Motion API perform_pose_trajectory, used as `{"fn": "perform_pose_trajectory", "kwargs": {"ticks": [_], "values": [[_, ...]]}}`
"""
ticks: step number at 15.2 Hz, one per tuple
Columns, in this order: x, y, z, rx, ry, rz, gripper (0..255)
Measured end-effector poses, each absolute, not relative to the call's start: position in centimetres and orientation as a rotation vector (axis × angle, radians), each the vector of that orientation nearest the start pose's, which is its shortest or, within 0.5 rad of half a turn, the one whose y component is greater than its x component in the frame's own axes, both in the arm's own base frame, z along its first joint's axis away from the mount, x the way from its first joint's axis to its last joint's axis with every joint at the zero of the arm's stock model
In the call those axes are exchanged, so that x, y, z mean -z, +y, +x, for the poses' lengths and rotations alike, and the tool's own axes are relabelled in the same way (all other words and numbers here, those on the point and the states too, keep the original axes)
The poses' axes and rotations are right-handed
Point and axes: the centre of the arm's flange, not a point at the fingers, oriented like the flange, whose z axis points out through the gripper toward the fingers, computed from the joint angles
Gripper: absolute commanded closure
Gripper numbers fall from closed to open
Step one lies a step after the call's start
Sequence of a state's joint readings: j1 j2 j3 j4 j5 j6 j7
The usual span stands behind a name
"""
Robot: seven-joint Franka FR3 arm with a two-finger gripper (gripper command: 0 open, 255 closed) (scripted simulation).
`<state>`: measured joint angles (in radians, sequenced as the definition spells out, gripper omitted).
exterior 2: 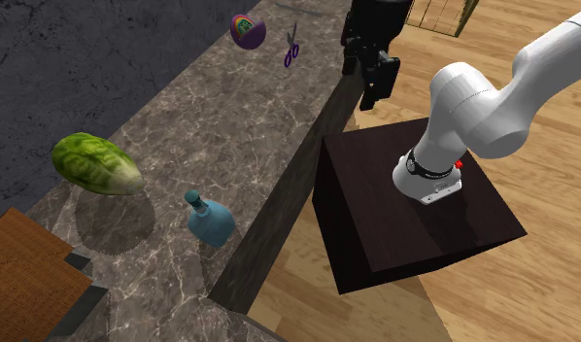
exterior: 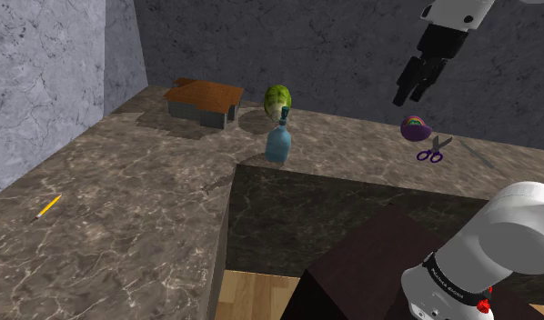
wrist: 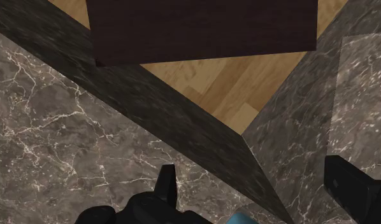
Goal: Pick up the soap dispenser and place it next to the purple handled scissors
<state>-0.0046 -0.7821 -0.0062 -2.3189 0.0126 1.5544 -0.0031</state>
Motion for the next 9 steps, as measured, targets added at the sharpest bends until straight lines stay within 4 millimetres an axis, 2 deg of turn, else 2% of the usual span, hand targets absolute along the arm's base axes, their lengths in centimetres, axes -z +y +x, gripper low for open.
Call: {"fn": "perform_pose_trajectory", "kwargs": {"ticks": [1,4,9], "values": [[-60.5,-0.3,30.7,0.028,0.009,-3.125,0],[-59.5,0.3,33.1,0.018,0.013,-3.124,0],[-57.2,1.1,39.3,-0.003,0.024,-3.123,0]]}}
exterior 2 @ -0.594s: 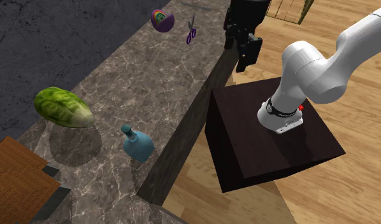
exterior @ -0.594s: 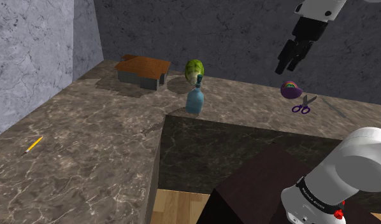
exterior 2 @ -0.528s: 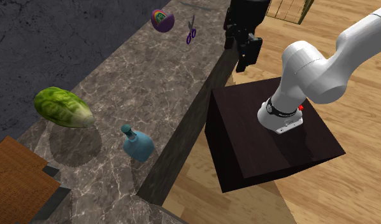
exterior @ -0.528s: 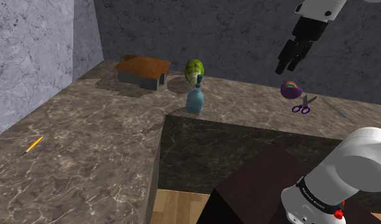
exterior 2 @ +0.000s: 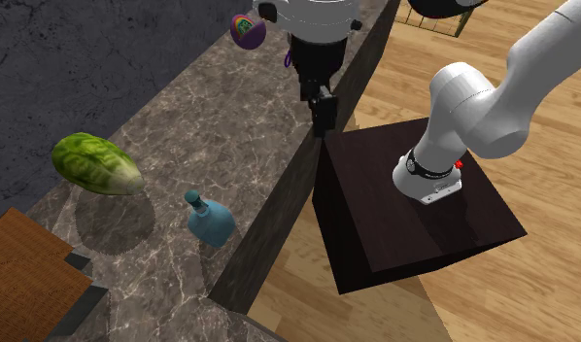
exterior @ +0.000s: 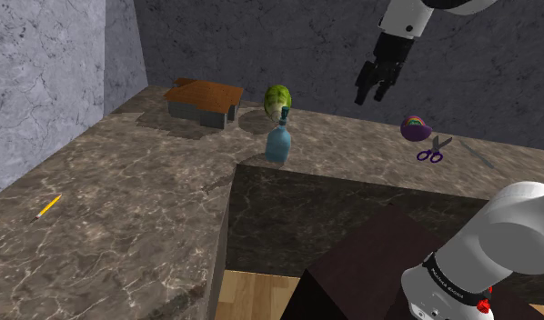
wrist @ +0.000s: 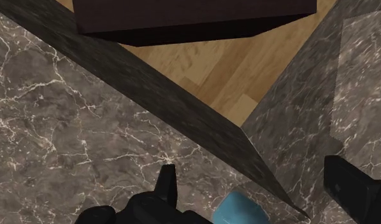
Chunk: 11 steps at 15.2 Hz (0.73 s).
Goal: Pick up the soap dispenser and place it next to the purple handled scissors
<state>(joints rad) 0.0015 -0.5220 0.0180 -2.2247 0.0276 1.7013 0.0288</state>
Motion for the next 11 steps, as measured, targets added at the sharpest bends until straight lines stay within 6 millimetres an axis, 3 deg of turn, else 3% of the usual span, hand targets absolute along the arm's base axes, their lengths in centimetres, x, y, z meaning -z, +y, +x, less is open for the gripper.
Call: {"fn": "perform_pose_trajectory", "kwargs": {"ticks": [11], "values": [[-51.6,3.3,53.1,-0.049,0.048,-3.120,0]]}}
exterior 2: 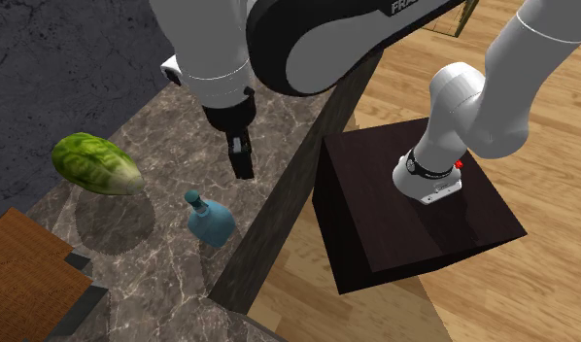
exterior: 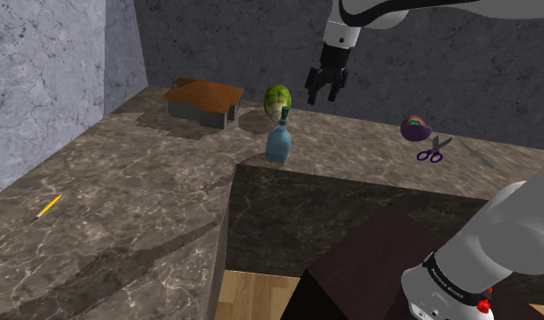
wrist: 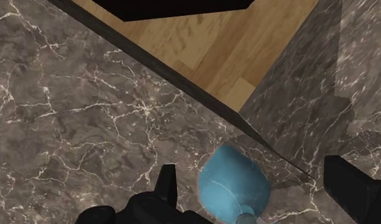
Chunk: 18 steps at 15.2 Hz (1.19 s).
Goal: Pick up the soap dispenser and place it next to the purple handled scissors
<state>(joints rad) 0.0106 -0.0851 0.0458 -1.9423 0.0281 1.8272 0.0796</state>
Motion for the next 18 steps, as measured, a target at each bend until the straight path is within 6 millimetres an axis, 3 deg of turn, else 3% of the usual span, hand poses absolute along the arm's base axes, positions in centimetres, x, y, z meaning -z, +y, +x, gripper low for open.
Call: {"fn": "perform_pose_trajectory", "kwargs": {"ticks": [10,13,18], "values": [[-46.3,5.2,65.3,-0.092,0.071,-3.116,0],[-44.7,5.2,66.3,-0.097,0.073,-3.116,0],[-42.3,5.3,66.4,-0.098,0.073,-3.116,0]]}}
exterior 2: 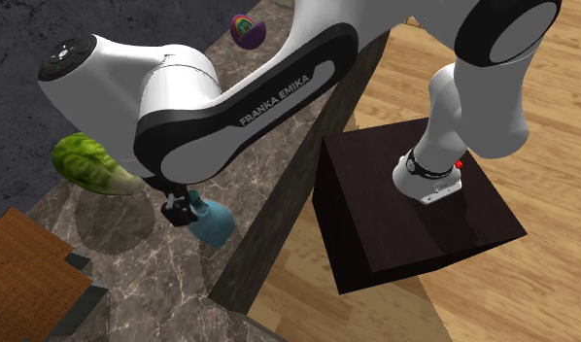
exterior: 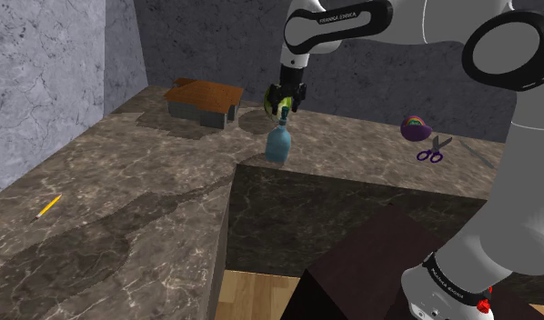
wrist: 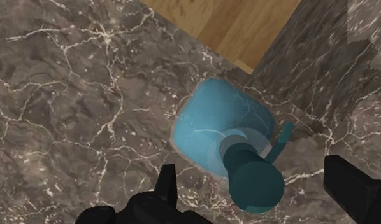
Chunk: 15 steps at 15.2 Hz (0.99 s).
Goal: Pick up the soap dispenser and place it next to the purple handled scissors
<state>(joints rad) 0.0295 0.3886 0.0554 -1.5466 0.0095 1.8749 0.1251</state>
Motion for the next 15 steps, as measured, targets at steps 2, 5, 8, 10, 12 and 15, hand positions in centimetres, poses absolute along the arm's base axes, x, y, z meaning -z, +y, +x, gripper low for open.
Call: {"fn": "perform_pose_trajectory", "kwargs": {"ticks": [2,5,8,10,12,15], "values": [[-41.90,5.28,66.32,-0.097,0.073,-3.116,0],[-41.79,5.28,66.32,-0.097,0.073,-3.116,0],[-41.79,5.28,66.32,-0.097,0.073,-3.116,255],[-41.80,5.28,66.32,-0.097,0.073,-3.116,255],[-41.80,5.27,66.32,-0.097,0.073,-3.116,255],[-41.80,5.28,66.32,-0.097,0.073,-3.116,255]]}}
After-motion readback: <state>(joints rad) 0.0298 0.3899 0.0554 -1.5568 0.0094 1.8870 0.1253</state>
